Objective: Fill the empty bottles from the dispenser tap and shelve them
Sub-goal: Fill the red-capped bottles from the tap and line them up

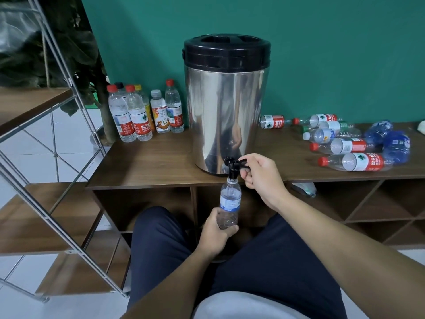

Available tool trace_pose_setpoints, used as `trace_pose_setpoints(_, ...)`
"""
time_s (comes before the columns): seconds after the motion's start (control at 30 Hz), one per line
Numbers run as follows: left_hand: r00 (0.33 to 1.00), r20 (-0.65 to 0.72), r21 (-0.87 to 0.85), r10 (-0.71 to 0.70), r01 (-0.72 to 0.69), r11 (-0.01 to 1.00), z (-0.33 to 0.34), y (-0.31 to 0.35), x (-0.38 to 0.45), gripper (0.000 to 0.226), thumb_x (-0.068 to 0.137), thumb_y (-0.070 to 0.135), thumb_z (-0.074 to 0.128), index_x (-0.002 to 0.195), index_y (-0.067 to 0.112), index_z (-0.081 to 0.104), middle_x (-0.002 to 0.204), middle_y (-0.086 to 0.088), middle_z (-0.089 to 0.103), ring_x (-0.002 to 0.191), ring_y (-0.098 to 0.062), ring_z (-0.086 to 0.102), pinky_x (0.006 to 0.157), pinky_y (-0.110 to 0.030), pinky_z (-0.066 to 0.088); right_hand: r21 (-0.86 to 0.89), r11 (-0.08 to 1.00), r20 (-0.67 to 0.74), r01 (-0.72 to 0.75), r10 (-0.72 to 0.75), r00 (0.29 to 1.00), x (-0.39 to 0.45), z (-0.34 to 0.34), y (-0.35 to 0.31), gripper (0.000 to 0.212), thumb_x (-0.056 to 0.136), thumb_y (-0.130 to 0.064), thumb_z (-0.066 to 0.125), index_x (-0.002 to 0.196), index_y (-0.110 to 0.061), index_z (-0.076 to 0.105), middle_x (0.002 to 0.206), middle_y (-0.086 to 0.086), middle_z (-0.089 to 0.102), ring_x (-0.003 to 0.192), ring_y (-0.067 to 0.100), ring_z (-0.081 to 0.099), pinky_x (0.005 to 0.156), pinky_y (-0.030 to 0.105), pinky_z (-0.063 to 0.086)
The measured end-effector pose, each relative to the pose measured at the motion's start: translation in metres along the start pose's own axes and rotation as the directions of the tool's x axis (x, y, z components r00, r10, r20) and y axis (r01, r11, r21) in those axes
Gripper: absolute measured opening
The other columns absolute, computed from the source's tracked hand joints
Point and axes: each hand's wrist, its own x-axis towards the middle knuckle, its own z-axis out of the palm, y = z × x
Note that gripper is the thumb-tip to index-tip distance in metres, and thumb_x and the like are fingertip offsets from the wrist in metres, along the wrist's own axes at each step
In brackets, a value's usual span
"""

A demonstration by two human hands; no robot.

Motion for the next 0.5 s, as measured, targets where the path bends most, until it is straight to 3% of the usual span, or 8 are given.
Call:
trace_pose_setpoints(0.1,1.0,0.004,-0.002,0.011,-0.011,1.0,-0.001,0.001,-0.003,0.046,0.089,0.007,0.092,0.125,0.022,0.066,0.115,0.0,0.081,0.11,-0.019,0.078,0.104,-0.042,0.062,-0.017,0.999,-0.078,0.029,-0.03,0.997,-0.009,0.004,0.017,0.045,0.116,-0.04,0.053,0.105,-0.001,0.071,0.077,0.008,0.062,0.063,0.018,0.046,0.054,0.031,0.039)
trace_pose_setpoints(0.23,1.0,0.009,-0.003,0.03,-0.03,1.0,-0.002,0.002,-0.005,0.048,0.089,0.009,0.092,0.127,0.023,0.066,0.116,0.001,0.082,0.11,-0.019,0.079,0.106,-0.046,0.062,-0.09,0.993,-0.157,0.075,-0.089,0.984,-0.034,0.01,0.053,0.039,0.114,-0.05,0.052,0.109,-0.021,0.078,0.095,-0.008,0.075,0.088,0.005,0.068,0.082,0.029,0.056)
trace_pose_setpoints(0.3,1.0,0.009,-0.015,0.024,-0.024,1.0,-0.003,0.003,-0.007,0.05,0.087,0.014,0.093,0.128,0.025,0.067,0.116,0.0,0.082,0.111,-0.021,0.079,0.106,-0.053,0.062,-0.134,0.988,-0.134,0.079,-0.097,0.986,-0.047,0.012,0.076,0.026,0.112,-0.049,0.057,0.114,-0.03,0.075,0.111,-0.011,0.077,0.105,0.002,0.07,0.093,0.027,0.055)
trace_pose_setpoints(0.37,1.0,0.005,-0.011,0.03,-0.03,0.999,-0.004,0.003,-0.007,0.05,0.085,0.017,0.094,0.127,0.025,0.067,0.117,-0.001,0.082,0.112,-0.021,0.08,0.106,-0.055,0.062,-0.177,0.983,-0.093,0.057,-0.074,0.993,-0.057,0.014,0.097,0.022,0.108,-0.05,0.064,0.123,-0.036,0.072,0.122,-0.009,0.075,0.113,0.004,0.071,0.092,0.022,0.056)
trace_pose_setpoints(0.43,0.999,0.01,-0.007,0.034,-0.034,0.999,-0.004,0.002,-0.008,0.048,0.086,0.01,0.093,0.124,0.021,0.067,0.117,-0.001,0.083,0.112,-0.02,0.08,0.106,-0.054,0.062,-0.173,0.984,-0.034,0.04,-0.046,0.998,-0.064,0.015,0.116,0.035,0.102,-0.054,0.069,0.133,-0.039,0.068,0.127,-0.01,0.075,0.116,0.006,0.073,0.091,0.023,0.059)
trace_pose_setpoints(0.5,0.999,0.02,-0.016,0.037,-0.037,0.999,-0.004,0.003,-0.009,0.049,0.087,0.004,0.09,0.127,0.019,0.067,0.119,-0.001,0.083,0.113,-0.019,0.08,0.105,-0.053,0.063,-0.171,0.985,0.032,0.035,-0.03,0.999,-0.068,0.015,0.13,0.044,0.098,-0.052,0.074,0.139,-0.039,0.065,0.129,-0.012,0.077,0.121,0.008,0.073,0.1,0.032,0.06)
